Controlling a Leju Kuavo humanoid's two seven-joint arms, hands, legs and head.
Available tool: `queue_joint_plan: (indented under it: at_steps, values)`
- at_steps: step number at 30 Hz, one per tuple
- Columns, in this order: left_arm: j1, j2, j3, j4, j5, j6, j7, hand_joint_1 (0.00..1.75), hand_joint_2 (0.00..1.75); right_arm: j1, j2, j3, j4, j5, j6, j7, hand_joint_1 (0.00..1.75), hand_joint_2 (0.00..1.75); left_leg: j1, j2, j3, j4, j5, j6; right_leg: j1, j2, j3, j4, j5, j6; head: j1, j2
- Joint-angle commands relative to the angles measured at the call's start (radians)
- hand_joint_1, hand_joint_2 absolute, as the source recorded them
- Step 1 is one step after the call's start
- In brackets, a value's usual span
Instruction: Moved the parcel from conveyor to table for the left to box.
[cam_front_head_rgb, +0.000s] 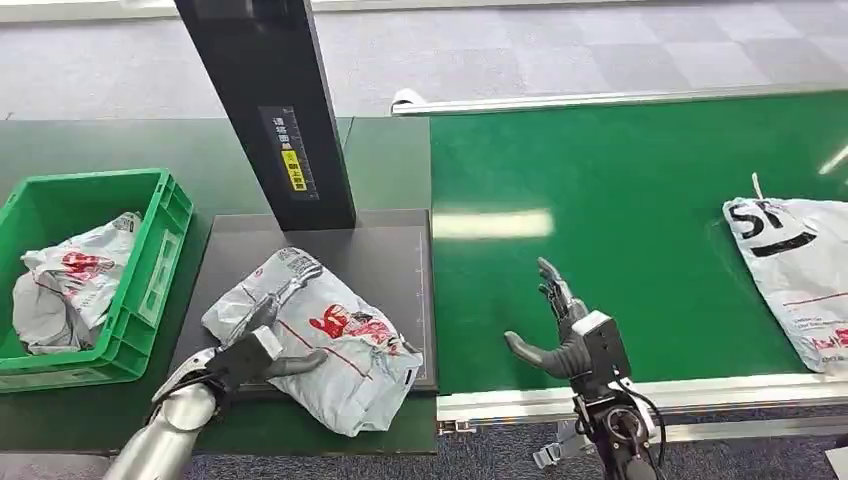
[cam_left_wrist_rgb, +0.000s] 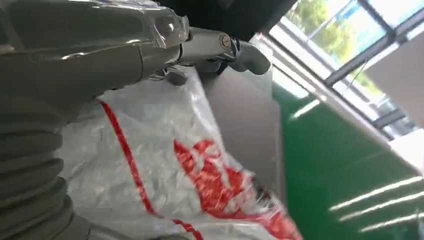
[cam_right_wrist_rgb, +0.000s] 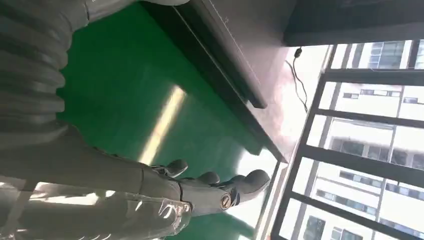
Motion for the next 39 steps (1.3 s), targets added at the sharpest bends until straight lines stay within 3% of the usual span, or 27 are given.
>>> queue_joint_plan:
  at_steps: [1, 5, 11, 12, 13, 14, 15, 16, 19, 20, 21, 27, 28, 32, 39]
  values:
    - [-0.126, 0.02, -0.154, 0.319, -0.042, 0.0, 0.017, 0.0, 1.75, -0.024, 0.034, -0.047, 0.057, -0.007, -0.005, -0.003, 0.0, 1.75, 0.0, -0.001, 0.002, -0.002, 0.001, 0.0, 0.0, -0.002, 0.002, -0.001, 0.0, 0.0, 0.0, 0.0]
    - [-0.179, 0.02, -0.193, 0.405, -0.063, 0.018, 0.029, 0.0, 1.75, -0.013, 0.031, -0.056, 0.043, -0.017, -0.008, -0.01, 0.0, 1.75, 0.0, -0.003, 0.002, -0.002, 0.001, -0.001, 0.0, -0.004, 0.004, -0.002, 0.0, -0.001, 0.0, 0.0]
    - [-0.167, 0.035, -0.196, 0.413, -0.056, 0.017, 0.024, 0.05, 1.75, -0.012, 0.034, -0.051, 0.049, -0.02, -0.009, -0.012, 0.0, 1.75, 0.0, 0.001, 0.005, -0.003, 0.001, -0.001, 0.0, 0.0, 0.006, -0.002, 0.001, -0.001, 0.0, 0.0]
    - [-0.163, 0.036, -0.196, 0.407, -0.056, 0.021, 0.023, 0.51, 1.75, -0.01, 0.035, -0.051, 0.047, -0.02, -0.01, -0.013, 0.0, 1.75, 0.0, 0.001, 0.006, -0.003, 0.001, -0.001, 0.0, 0.0, 0.007, -0.002, 0.001, -0.001, 0.0, 0.0]
    - [-0.158, 0.038, -0.195, 0.4, -0.051, 0.027, 0.02, 1.31, 1.75, -0.009, 0.037, -0.051, 0.044, -0.021, -0.012, -0.014, 0.0, 1.75, -0.001, 0.001, 0.006, -0.002, 0.001, -0.001, 0.0, 0.0, 0.007, -0.001, 0.001, -0.001, 0.0, 0.0]
    - [-0.149, 0.038, -0.189, 0.389, -0.04, 0.033, 0.014, 0.8, 1.75, -0.007, 0.04, -0.053, 0.039, -0.021, -0.014, -0.014, 0.0, 1.75, 0.0, 0.001, 0.007, -0.002, 0.001, 0.0, 0.0, 0.0, 0.007, -0.001, 0.001, -0.001, 0.0, 0.0]
    - [-0.137, 0.037, -0.18, 0.367, -0.027, 0.041, 0.003, 0.09, 1.75, -0.002, 0.044, -0.055, 0.031, -0.022, -0.014, -0.014, 0.0, 1.75, -0.001, 0.001, 0.007, -0.003, 0.002, -0.001, 0.0, 0.0, 0.007, -0.002, 0.002, -0.001, 0.0, 0.0]
    - [-0.114, 0.032, -0.16, 0.32, 0.005, 0.045, -0.025, 0.0, 1.75, 0.009, 0.049, -0.059, 0.017, -0.021, -0.015, -0.013, 0.0, 1.75, 0.0, 0.002, 0.007, -0.002, 0.001, -0.001, 0.0, 0.001, 0.007, -0.002, 0.001, -0.001, 0.0, 0.0]
    - [-0.06, 0.023, -0.103, 0.143, 0.13, 0.005, -0.056, 0.0, 1.75, 0.029, 0.053, -0.068, -0.005, -0.018, -0.016, -0.012, 0.0, 1.75, 0.0, 0.002, 0.009, -0.002, 0.001, -0.001, 0.0, 0.001, 0.009, -0.001, 0.001, -0.001, 0.0, 0.0]
    - [-0.049, 0.016, -0.073, 0.086, 0.193, -0.016, -0.061, 0.23, 1.75, 0.03, 0.052, -0.071, -0.006, -0.018, -0.016, -0.012, 0.0, 1.75, 0.0, 0.001, 0.008, -0.001, 0.0, 0.0, 0.0, 0.0, 0.009, -0.001, 0.0, 0.0, 0.0, 0.0]
    - [-0.035, 0.016, -0.046, 0.003, 0.239, -0.022, -0.064, 1.45, 1.75, 0.033, 0.052, -0.073, -0.006, -0.018, -0.015, -0.013, 0.0, 1.75, 0.0, 0.001, 0.008, -0.001, 0.0, -0.001, 0.0, 0.0, 0.008, 0.0, 0.0, -0.001, 0.0, 0.0]
    - [-0.017, 0.022, -0.02, -0.081, 0.289, -0.044, -0.037, 1.5, 1.75, 0.034, 0.054, -0.075, -0.001, -0.018, -0.013, -0.016, 0.0, 1.75, 0.0, 0.001, 0.004, -0.001, 0.0, 0.0, 0.0, 0.0, 0.005, 0.0, 0.0, 0.0, 0.0, 0.0]
    - [-0.017, 0.013, -0.011, -0.073, 0.311, -0.044, -0.065, 1.75, 1.75, 0.033, 0.054, -0.075, 0.0, -0.018, -0.013, -0.017, 0.0, 1.75, 0.0, 0.001, 0.004, -0.001, 0.0, 0.0, 0.0, 0.0, 0.005, 0.0, 0.0, 0.0, 0.0, 0.0]
    - [-0.028, -0.002, 0.061, -0.215, 0.409, -0.049, -0.127, 1.75, 1.75, 0.046, 0.052, -0.079, 0.002, -0.022, -0.016, -0.032, 0.0, 1.75, 0.0, 0.001, 0.002, 0.0, 0.0, -0.001, 0.0, -0.001, 0.003, 0.0, 0.0, -0.001, 0.0, 0.0]
    - [-0.075, -0.038, 0.095, -0.28, 0.415, -0.046, -0.056, 1.75, 1.75, 0.048, 0.055, -0.079, -0.004, -0.022, -0.017, -0.038, 0.0, 1.75, 0.001, -0.001, 0.002, 0.0, 0.0, -0.001, 0.001, -0.002, 0.003, 0.0, 0.0, -0.001, 0.0, 0.0]
